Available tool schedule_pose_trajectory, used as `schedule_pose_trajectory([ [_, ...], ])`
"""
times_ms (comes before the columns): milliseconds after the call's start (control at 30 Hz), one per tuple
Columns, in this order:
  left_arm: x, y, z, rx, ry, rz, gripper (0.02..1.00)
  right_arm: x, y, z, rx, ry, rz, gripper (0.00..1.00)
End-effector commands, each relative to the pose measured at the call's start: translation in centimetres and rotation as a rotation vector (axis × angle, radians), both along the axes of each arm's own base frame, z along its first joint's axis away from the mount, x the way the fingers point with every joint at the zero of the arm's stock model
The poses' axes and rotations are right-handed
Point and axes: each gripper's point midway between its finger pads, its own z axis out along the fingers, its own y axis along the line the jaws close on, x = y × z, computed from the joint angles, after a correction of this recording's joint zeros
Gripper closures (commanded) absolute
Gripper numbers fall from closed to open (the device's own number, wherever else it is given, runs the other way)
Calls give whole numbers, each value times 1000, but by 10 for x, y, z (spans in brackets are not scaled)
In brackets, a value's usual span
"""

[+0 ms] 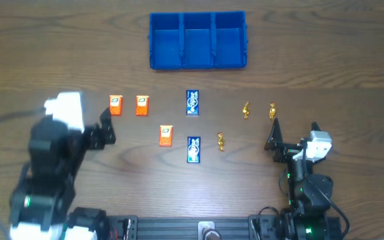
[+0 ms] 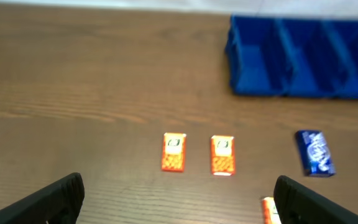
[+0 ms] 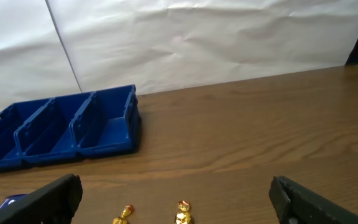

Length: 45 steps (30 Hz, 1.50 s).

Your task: Sort Candies Into Trays

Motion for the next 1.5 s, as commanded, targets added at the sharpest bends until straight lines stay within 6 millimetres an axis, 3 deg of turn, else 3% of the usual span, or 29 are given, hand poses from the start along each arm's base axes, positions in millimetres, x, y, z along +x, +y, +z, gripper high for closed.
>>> schedule_pose_trajectory([
  [33,33,-1,-51,67,218,-5,56,0,-1,0,-4,-2,-5,3],
  [267,68,9,-132,68,426,5,91,0,-1,0,-4,-2,-5,3],
  [533,90,2,-185,50,494,-82,106,0,-1,0,-4,-2,-5,3],
  [1100,108,0,-222,52,558,-93,222,0,-1,0,-4,-2,-5,3],
  [1333,108,0,-229,47,569,-93,349,0,-1,0,-4,-2,-5,3],
  [1500,109,-2,-229,36,564,-99,579,0,-1,0,-4,-2,-5,3],
])
